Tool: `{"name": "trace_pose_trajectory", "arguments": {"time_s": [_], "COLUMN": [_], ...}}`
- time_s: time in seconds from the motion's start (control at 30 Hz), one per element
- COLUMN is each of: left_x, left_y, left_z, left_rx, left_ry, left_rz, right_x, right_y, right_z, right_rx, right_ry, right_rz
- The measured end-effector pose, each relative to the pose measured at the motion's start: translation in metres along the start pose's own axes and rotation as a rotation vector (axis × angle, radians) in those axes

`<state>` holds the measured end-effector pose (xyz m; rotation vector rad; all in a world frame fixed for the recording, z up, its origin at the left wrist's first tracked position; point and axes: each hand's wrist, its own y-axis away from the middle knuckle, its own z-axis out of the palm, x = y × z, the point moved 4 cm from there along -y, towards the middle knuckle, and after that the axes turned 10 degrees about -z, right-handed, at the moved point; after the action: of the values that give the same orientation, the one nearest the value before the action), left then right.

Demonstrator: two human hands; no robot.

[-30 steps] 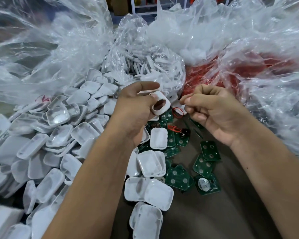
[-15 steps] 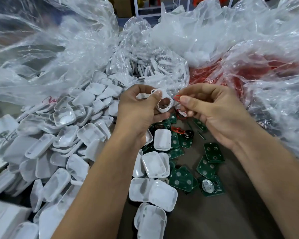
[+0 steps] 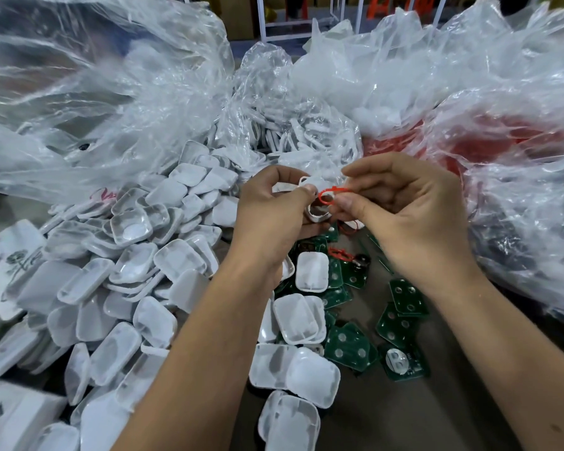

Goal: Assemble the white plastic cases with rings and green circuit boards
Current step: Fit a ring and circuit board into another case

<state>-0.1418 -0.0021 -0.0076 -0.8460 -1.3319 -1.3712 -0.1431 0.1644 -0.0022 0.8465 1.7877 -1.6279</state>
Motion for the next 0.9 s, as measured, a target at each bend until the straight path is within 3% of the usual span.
{"name": "trace_pose_trajectory", "arguments": {"time_s": [0.13, 0.3, 0.53, 0.73, 0.9], "left_x": [0.002, 0.005, 0.005, 0.005, 0.008], "left_y": [0.001, 0.002, 0.002, 0.004, 0.008], "left_z": [0.001, 0.000, -0.002, 0.002, 0.004], "left_rx": [-0.006, 0.007, 0.014, -0.021, -0.074], "left_ry": [0.001, -0.002, 0.027, 0.117, 0.173], "left_rz": [-0.004, 0.004, -0.020, -0.052, -0.081], "right_x": [-0.010, -0.014, 0.000, 0.009, 0.012], "right_y": [0.004, 0.005, -0.001, -0.004, -0.004], "right_z": [0.005, 0.010, -0.001, -0.005, -0.004], "right_rx": [0.005, -0.020, 0.094, 0.087, 0.094], "right_ry": [0.180, 0.177, 0.104, -0.022, -0.315], "right_rz": [-0.160, -0.211, -0.016, 0.124, 0.315]}}
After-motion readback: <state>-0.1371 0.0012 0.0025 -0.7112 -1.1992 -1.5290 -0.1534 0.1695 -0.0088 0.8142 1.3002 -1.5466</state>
